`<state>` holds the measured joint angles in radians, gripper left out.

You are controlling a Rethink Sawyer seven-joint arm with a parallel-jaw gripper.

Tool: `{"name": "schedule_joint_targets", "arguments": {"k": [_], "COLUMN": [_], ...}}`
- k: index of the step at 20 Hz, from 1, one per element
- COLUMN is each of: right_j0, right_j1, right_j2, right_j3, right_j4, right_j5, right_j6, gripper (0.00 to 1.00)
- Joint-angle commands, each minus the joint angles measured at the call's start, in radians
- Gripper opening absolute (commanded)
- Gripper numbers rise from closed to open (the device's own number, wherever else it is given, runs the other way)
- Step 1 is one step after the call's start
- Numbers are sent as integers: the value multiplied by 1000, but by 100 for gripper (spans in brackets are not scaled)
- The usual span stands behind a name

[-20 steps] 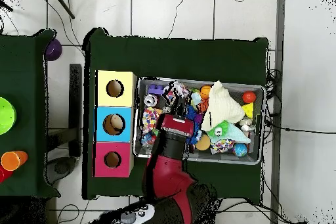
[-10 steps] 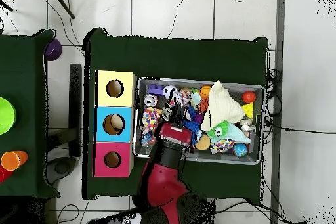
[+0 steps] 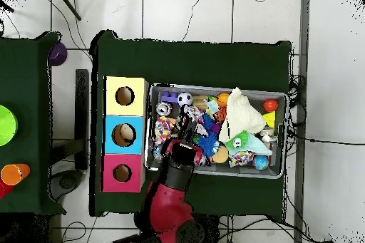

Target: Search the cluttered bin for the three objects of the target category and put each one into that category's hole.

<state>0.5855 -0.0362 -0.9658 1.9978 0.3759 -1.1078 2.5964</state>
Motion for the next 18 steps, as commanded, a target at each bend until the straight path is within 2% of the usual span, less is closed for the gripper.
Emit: {"name": "schedule_joint_targets", "arguments": {"k": [1, 7, 10, 14, 18], "right_j0": [57, 134, 155, 161, 198], "right_j1": [96, 128, 96, 25, -48], "right_j2": [71, 98, 86, 45, 39], "right_j3": [19, 50, 64, 82, 106], "right_j4": [171, 317, 310, 237, 229], "right_j5": [-15, 43, 106, 165, 221], "right_j6": [-80, -69, -58, -36, 0], "gripper": [0, 0, 0, 0, 0]}}
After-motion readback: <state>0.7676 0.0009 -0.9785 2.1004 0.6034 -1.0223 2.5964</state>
